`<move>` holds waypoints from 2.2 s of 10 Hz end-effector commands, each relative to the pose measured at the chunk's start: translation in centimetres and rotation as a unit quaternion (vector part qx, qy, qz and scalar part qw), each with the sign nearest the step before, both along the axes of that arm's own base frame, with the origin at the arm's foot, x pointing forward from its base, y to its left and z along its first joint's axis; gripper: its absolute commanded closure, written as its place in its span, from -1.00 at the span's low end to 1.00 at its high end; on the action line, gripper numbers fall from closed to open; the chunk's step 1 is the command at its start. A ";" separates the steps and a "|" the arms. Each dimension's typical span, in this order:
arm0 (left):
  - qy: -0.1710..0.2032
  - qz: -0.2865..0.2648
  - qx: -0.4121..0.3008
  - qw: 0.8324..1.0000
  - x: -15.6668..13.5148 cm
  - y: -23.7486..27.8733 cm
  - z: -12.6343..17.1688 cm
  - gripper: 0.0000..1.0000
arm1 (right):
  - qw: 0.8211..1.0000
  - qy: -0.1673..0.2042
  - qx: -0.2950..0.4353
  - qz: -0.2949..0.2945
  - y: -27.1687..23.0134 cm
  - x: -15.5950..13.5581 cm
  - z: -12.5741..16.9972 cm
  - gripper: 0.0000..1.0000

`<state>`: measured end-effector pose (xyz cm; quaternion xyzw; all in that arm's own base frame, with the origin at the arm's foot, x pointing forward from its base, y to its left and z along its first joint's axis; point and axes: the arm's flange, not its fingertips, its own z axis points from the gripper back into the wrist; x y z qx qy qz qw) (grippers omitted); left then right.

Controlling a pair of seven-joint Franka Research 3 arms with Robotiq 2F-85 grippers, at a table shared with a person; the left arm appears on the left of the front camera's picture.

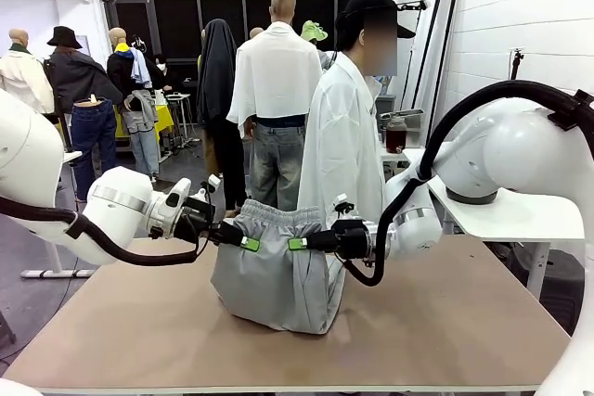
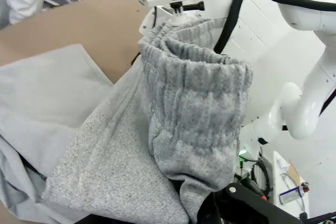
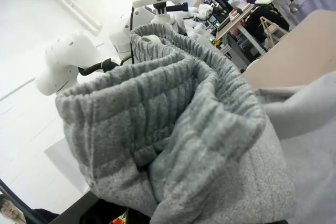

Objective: Fold the training pants.
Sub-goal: Fold the Training pants in half.

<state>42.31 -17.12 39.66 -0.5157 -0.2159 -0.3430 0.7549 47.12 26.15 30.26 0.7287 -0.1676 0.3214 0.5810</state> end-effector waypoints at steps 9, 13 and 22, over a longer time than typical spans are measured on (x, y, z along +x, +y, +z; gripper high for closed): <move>0.068 -0.021 0.036 0.997 6.8 -0.8 -4.3 1.00 | 0.994 0.040 0.017 -0.100 -0.9 1.7 -5.0 1.00; 0.067 0.028 0.023 0.997 8.5 -1.7 -5.4 1.00 | 0.990 0.054 -0.017 -0.127 -1.2 4.1 -5.6 1.00; 0.066 0.054 0.028 0.996 11.0 -2.8 -7.9 1.00 | 0.987 0.057 -0.041 -0.147 -2.3 5.8 -7.0 1.00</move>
